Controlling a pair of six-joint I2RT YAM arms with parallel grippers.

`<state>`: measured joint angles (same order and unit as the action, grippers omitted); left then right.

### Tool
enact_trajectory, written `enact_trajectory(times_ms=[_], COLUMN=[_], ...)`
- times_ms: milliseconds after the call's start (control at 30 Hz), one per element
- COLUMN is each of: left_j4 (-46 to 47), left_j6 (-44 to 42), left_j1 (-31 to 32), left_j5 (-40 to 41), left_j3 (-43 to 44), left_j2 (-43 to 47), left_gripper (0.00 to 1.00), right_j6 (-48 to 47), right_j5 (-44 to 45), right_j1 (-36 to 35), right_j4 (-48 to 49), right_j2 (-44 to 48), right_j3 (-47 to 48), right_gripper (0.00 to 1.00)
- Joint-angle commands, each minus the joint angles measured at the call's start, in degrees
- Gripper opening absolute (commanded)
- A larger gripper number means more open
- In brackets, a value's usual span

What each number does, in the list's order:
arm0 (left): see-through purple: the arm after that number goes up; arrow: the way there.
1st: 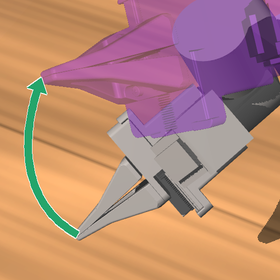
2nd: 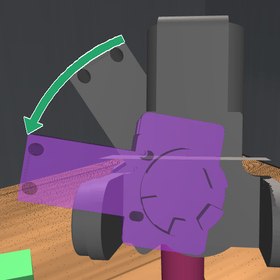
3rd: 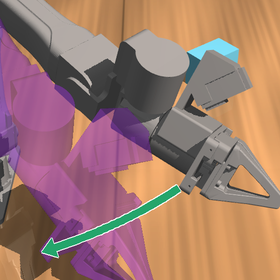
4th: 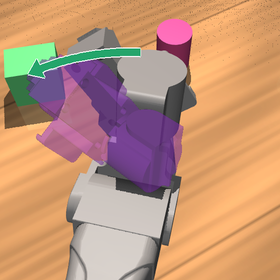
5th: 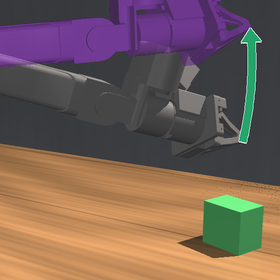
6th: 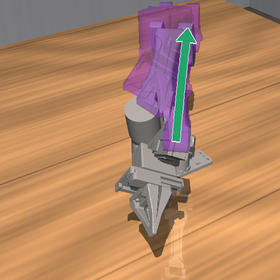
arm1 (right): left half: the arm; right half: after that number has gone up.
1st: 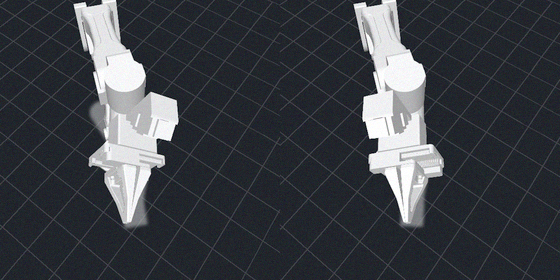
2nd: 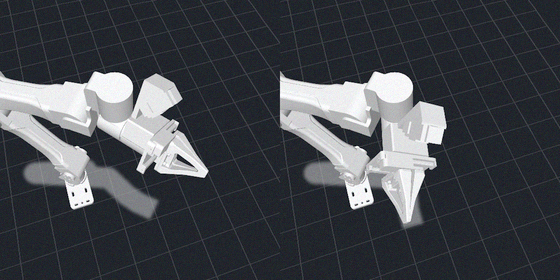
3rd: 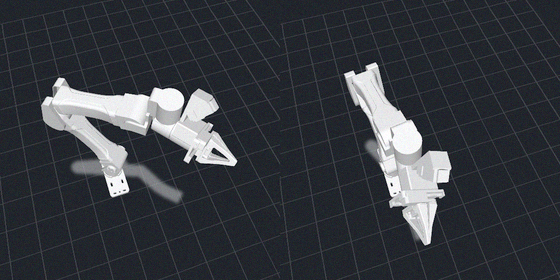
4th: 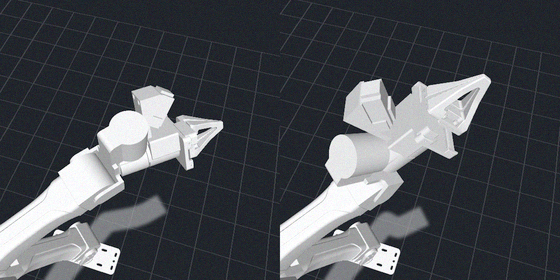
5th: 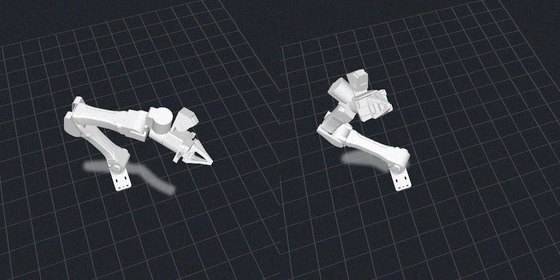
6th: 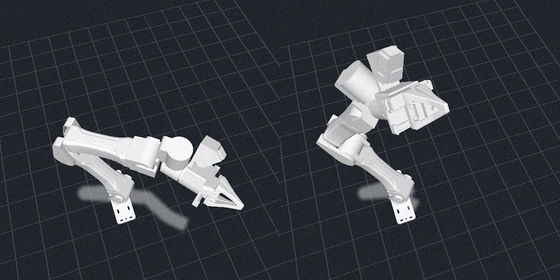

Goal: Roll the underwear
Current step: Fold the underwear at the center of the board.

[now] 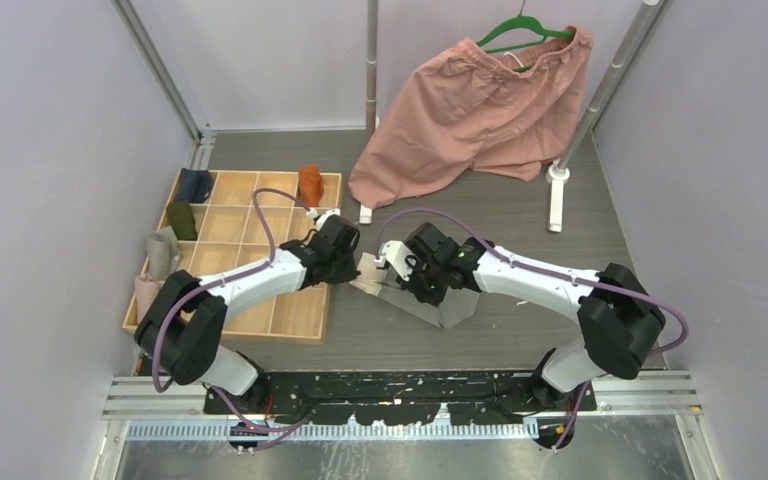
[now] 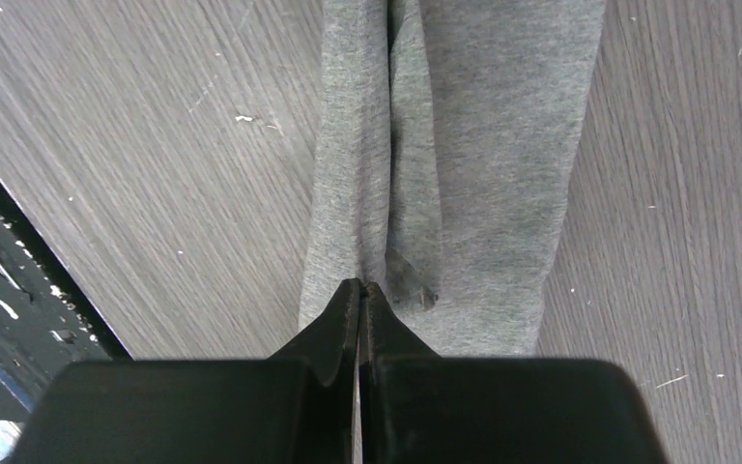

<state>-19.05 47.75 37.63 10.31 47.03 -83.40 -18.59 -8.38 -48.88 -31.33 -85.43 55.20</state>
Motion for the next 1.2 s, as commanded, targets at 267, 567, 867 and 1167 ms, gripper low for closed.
enact_trajectory(times_ms=[267, 567, 867, 1167], left_j4=[4.5, 5.7, 7.5, 9.3], left_j6=[-1.1, -1.3, -1.1, -1.1], left_j1=[-2.1, -2.7, -3.9, -4.5], left_j5=[-3.0, -3.7, -4.2, -6.0], left_j3=[6.2, 7.3, 7.4, 8.6], left_j2=[-4.6, -7.1, -8.2, -9.6], left_gripper=[0.01, 0.01, 0.01, 0.01], right_j6=[-1.3, -1.5, -1.5, -0.9], right_j5=[3.2, 5.1, 6.9, 7.4], right_j1=[1.5, 1.8, 2.1, 2.3], right_j4=[2.4, 2.4, 3.1, 4.0], right_j2=[-1.7, -3.0, -3.8, -4.5], right_j3=[0.7, 0.6, 0.6, 0.4], right_gripper=[0.01, 0.01, 0.01, 0.01])
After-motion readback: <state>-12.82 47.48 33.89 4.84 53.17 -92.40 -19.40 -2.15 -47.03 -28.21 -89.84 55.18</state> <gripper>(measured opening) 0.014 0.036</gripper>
